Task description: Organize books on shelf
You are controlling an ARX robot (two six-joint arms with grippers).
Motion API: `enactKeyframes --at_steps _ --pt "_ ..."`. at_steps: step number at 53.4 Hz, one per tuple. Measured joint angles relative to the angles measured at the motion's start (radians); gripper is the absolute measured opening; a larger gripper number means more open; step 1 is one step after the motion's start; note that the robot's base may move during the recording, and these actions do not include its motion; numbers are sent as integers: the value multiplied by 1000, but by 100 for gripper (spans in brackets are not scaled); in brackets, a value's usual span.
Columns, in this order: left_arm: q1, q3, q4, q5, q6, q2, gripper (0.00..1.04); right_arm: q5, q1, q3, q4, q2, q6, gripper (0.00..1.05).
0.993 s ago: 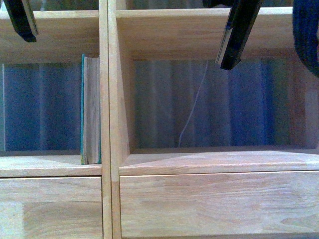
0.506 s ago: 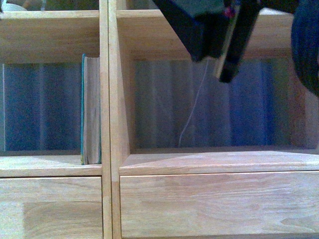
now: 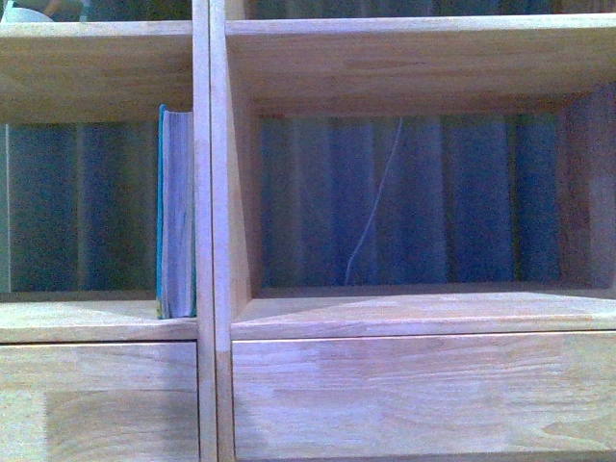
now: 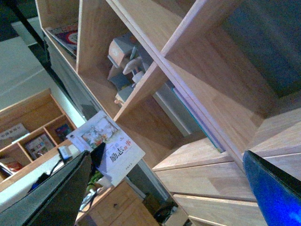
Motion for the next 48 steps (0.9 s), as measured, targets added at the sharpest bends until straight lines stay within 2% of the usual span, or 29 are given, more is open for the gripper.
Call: enactKeyframes --at_steps 9,13,22,34,40,48 --pt "14 119 61 17 190 220 7 -134 -227 -100 197 -122 211 98" --pt "4 183 72 26 235 322 7 -150 -277 -140 265 -162 293 98" --pt "-35 296 94 36 309 496 7 -122 -227 -168 179 -223 306 98" --pt "-123 446 119 93 340 634 7 -51 -72 -219 -50 -334 185 98" --pt "-163 523 108 67 368 685 7 -24 -3 -252 -155 -388 110 98" --pt "-178 584 104 17 386 756 7 -30 3 -286 -194 -410 72 98"
